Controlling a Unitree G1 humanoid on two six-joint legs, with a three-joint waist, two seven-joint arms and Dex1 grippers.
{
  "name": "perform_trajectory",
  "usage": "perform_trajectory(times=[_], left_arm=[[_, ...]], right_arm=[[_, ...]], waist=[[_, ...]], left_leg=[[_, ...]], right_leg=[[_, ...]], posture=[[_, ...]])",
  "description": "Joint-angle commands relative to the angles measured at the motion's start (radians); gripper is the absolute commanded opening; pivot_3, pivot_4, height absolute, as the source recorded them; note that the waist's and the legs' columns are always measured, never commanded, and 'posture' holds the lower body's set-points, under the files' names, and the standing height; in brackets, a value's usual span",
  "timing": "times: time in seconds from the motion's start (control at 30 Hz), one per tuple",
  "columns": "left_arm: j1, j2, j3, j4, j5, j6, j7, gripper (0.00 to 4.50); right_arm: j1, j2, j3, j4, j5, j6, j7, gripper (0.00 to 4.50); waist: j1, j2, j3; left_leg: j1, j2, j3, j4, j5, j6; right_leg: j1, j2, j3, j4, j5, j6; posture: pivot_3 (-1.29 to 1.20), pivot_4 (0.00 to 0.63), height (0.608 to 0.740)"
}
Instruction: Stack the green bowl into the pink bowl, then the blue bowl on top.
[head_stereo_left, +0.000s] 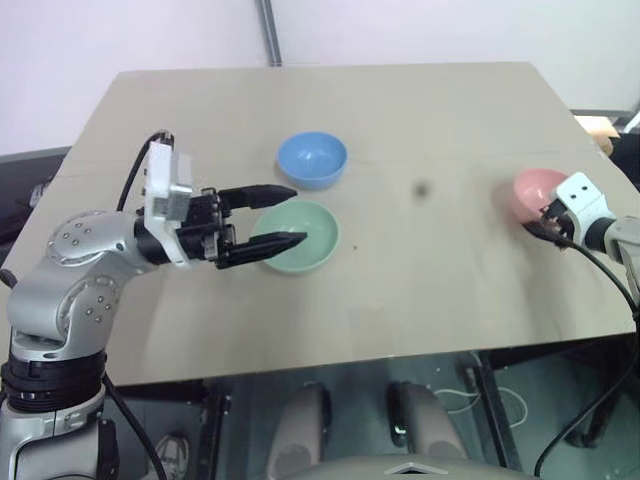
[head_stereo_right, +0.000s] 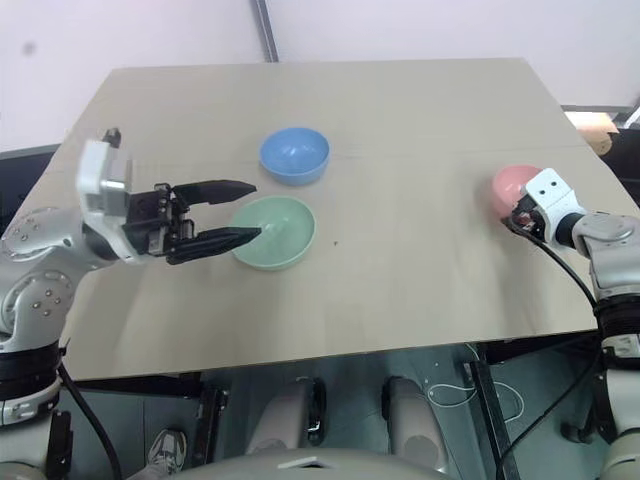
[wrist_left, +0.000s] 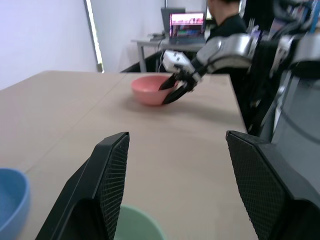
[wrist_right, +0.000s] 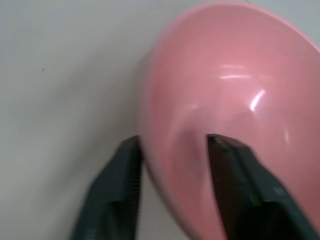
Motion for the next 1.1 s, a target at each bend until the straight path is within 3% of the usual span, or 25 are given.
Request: perform_trajectory(times=[0.03, 0.07, 0.23, 0.37, 0.57, 0.77, 0.87, 1.1], left_arm=[[-0.004, -0.010, 0.030, -0.031, -0.027, -0.003, 0.027, 4.50], [-0.015, -0.029, 0.028, -0.024, -0.007, -0.022, 0.061, 4.50], [-0.035, -0.039, 0.023, 0.016, 0.010, -0.029, 0.080, 4.50], [-0.018, -0.039, 0.016, 0.054, 0.078, -0.080, 0.078, 4.50], [0.011, -0.031, 0.014, 0.137, 0.168, -0.136, 0.077, 4.50], [0.017, -0.039, -0.020, 0.156, 0.232, -0.178, 0.063, 4.50], [0.016, -0.039, -0.021, 0.158, 0.237, -0.180, 0.058, 4.50], [0.022, -0.040, -0.027, 0.146, 0.243, -0.181, 0.054, 4.50]], right_arm=[[-0.028, -0.007, -0.005, -0.006, -0.016, -0.033, 0.002, 0.54], [-0.027, -0.007, -0.003, -0.011, -0.021, -0.042, 0.001, 0.05], [-0.003, 0.001, -0.005, -0.104, -0.002, -0.069, 0.039, 0.05], [0.069, 0.036, 0.005, -0.376, 0.090, 0.002, 0.117, 0.05], [0.168, 0.142, 0.172, -0.878, 0.209, 0.204, 0.155, 0.05], [0.151, 0.192, 0.344, -0.921, 0.144, 0.227, 0.151, 0.05], [0.145, 0.192, 0.368, -0.878, 0.109, 0.200, 0.150, 1.14], [0.139, 0.189, 0.365, -0.851, 0.025, 0.184, 0.109, 4.47]], waist=[[0.002, 0.000, 0.000], [0.003, 0.000, 0.000], [0.002, 0.000, 0.000], [-0.001, 0.000, 0.000], [0.003, 0.000, 0.000], [0.013, -0.001, -0.001], [0.012, -0.002, -0.001], [0.007, -0.002, -0.001]], left_leg=[[0.000, 0.000, 0.000, 0.000, 0.000, 0.000], [0.000, 0.000, 0.000, 0.000, 0.000, 0.000], [0.000, 0.000, 0.000, 0.000, 0.000, 0.000], [0.000, 0.001, 0.000, 0.000, 0.000, 0.000], [0.000, 0.003, -0.002, 0.000, 0.000, 0.000], [-0.001, 0.001, -0.003, 0.002, 0.000, 0.000], [-0.001, 0.001, -0.002, 0.002, 0.000, 0.000], [-0.001, 0.001, -0.003, 0.001, 0.000, 0.000]], right_leg=[[0.000, 0.000, 0.000, 0.000, 0.000, 0.000], [0.000, 0.000, 0.000, 0.000, 0.000, 0.000], [0.000, 0.000, 0.000, 0.000, 0.000, 0.000], [0.000, 0.001, 0.001, 0.000, 0.000, 0.000], [0.000, 0.003, -0.001, 0.001, 0.000, 0.000], [0.000, 0.002, -0.002, 0.001, -0.002, -0.004], [0.001, 0.001, -0.001, 0.000, -0.002, -0.004], [0.000, 0.001, -0.002, 0.001, -0.002, -0.004]], posture=[[0.00, 0.150, 0.740], [0.00, 0.150, 0.740], [0.00, 0.150, 0.740], [0.00, 0.150, 0.740], [0.00, 0.150, 0.740], [0.00, 0.150, 0.740], [0.00, 0.150, 0.740], [0.00, 0.150, 0.740]])
